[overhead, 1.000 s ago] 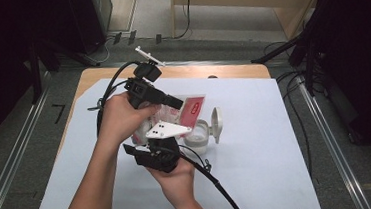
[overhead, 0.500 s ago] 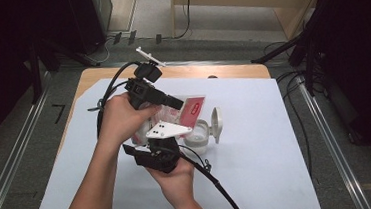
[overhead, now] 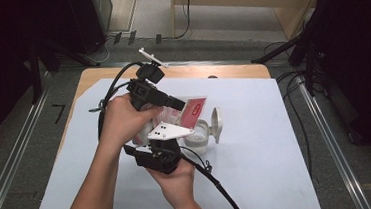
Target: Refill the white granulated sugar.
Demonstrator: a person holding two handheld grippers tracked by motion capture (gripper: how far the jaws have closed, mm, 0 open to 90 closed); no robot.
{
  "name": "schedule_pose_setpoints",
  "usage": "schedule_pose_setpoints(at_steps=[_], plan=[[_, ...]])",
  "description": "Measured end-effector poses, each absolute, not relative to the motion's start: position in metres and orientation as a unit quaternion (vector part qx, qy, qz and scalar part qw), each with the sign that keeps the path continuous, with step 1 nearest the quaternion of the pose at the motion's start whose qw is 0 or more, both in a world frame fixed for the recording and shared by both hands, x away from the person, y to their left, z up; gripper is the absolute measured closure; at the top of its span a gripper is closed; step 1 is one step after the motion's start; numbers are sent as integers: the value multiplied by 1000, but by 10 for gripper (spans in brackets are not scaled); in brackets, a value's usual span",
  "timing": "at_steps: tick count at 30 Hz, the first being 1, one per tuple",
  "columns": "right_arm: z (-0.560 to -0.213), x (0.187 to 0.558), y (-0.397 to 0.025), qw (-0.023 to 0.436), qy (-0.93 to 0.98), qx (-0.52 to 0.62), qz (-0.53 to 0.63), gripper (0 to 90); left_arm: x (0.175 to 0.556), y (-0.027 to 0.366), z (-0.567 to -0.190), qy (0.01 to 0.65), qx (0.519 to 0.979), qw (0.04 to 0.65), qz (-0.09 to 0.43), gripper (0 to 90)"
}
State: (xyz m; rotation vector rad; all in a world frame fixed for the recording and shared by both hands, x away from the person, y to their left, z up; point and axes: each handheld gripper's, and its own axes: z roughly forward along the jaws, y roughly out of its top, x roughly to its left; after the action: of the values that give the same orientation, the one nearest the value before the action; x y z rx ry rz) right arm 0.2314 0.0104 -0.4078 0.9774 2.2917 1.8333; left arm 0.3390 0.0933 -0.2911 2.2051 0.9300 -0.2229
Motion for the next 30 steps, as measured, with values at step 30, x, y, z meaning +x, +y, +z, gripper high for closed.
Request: schedule_pose_setpoints(at_steps=[30], plan=[[-401, 236, -2, 7, 711, 330, 621, 724, 351, 74, -281, 347, 873, 329, -100, 804]])
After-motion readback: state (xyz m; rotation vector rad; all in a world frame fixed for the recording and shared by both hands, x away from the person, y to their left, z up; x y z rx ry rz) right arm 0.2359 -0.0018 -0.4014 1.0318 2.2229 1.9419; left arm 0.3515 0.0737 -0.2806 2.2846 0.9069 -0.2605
